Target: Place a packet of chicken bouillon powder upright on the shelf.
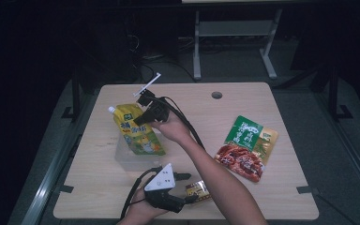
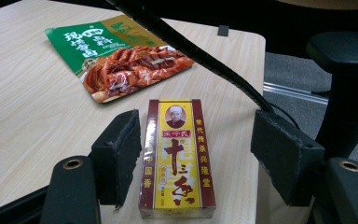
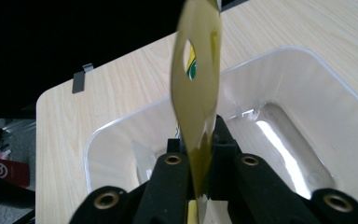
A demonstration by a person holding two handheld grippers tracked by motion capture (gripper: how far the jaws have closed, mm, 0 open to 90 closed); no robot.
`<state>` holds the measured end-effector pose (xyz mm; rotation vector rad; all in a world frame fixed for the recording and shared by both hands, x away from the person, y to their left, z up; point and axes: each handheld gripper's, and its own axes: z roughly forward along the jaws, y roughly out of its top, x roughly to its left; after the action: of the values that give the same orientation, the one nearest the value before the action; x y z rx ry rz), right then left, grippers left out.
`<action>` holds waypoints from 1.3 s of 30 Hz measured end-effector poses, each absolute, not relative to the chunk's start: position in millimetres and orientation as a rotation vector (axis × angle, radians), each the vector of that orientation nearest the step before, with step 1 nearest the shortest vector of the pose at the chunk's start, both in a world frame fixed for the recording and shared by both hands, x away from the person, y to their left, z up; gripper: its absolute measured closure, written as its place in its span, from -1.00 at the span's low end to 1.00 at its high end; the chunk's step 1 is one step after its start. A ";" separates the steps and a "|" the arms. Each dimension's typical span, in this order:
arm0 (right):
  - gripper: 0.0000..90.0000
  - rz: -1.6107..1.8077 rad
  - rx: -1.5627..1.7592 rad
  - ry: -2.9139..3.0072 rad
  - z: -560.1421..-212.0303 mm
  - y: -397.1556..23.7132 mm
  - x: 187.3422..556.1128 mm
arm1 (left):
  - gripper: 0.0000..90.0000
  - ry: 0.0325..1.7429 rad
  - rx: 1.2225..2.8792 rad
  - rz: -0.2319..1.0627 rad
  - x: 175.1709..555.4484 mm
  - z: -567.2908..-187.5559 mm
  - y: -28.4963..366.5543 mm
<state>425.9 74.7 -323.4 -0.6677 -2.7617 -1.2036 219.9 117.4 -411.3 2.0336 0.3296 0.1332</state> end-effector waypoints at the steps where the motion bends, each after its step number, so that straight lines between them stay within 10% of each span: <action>1: 0.99 -1.211 -0.659 -2.753 -323.4 74.0 424.9 | -0.28 0.328 2.034 0.135 219.6 -411.1 117.5; 39: 0.99 -1.564 -0.742 -2.588 -351.9 41.3 398.3 | -0.27 0.346 2.036 0.107 222.5 -414.1 114.9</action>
<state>398.3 41.3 -351.9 -0.7420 -2.5882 -1.5637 222.5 114.9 -414.1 2.0363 0.3456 0.1065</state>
